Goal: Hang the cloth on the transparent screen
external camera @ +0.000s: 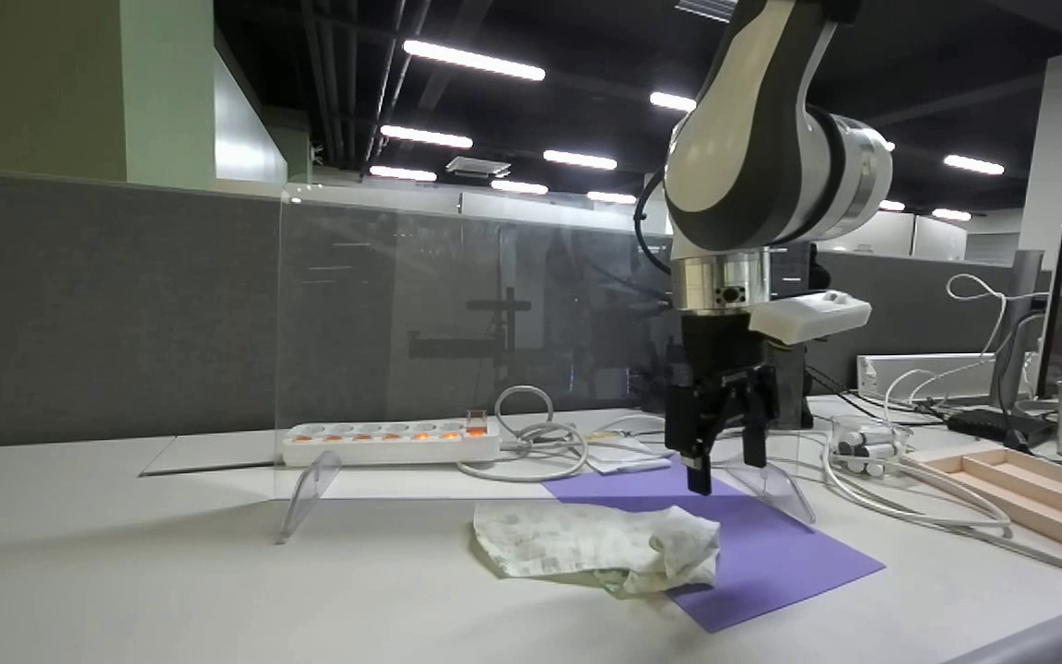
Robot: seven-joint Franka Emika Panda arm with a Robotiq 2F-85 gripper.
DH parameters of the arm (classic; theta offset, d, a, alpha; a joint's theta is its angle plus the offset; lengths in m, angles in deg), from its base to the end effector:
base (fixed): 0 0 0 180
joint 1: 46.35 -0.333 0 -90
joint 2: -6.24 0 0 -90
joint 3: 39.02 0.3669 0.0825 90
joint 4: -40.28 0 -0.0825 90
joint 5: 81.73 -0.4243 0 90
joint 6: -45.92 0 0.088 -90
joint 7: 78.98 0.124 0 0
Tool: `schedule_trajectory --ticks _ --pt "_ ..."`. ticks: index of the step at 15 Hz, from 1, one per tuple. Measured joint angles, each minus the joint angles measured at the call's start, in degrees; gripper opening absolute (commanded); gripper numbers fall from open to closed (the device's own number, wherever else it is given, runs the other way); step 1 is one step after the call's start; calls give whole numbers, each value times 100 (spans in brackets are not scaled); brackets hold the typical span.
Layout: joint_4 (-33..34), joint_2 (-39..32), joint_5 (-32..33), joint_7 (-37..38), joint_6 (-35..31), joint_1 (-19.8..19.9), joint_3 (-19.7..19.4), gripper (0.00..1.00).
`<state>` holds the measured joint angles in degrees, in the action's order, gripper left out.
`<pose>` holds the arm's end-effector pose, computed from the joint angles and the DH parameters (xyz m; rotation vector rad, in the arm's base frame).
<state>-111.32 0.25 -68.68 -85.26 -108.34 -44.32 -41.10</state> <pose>0.4377 -0.0261 0.1993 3.0260 0.3743 -0.1016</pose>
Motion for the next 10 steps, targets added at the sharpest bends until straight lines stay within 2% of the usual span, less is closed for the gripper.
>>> schedule_trajectory --ticks 5,10 --pt "11 -428 -520 64 -356 -84 83 100" --pt "14 -669 -580 290 -761 -239 89 100"
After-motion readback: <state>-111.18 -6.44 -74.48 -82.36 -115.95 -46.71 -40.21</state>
